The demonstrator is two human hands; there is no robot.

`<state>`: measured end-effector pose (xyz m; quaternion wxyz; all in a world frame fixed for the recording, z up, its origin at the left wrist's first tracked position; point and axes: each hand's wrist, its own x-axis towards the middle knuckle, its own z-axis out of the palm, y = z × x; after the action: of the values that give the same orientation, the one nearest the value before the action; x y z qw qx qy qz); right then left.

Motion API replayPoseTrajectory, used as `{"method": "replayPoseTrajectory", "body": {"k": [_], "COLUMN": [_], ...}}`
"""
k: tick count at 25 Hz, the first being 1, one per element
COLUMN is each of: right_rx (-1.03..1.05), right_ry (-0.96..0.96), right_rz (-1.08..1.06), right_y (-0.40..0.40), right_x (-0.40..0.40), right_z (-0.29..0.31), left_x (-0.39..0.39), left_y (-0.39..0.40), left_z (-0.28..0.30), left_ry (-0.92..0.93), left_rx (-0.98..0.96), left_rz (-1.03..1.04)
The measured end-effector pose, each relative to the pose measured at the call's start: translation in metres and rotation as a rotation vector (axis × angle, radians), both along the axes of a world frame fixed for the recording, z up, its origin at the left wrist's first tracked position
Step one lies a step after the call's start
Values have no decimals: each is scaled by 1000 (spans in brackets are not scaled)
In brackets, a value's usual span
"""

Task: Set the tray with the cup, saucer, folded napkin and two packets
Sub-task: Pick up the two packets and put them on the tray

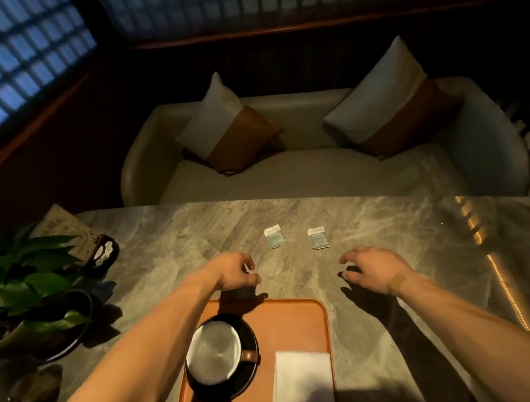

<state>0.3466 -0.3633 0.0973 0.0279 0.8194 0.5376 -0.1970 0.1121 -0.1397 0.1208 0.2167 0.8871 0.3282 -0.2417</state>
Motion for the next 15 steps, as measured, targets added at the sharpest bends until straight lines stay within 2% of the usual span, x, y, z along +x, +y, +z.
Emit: {"method": "replayPoseTrajectory", "body": {"k": [7,15], "right_rx": [-91,-126], "right_ry": [-72,-72], "right_rz": [-66,-9], "right_y": [71,127], "right_x": [32,57], "right_z": [-20,-56], "left_x": [46,91], "left_y": [80,112], "left_z": [-40,-92], "left_ry": [56,-20], "left_rx": [12,118], "left_rz": [-7,-60]}}
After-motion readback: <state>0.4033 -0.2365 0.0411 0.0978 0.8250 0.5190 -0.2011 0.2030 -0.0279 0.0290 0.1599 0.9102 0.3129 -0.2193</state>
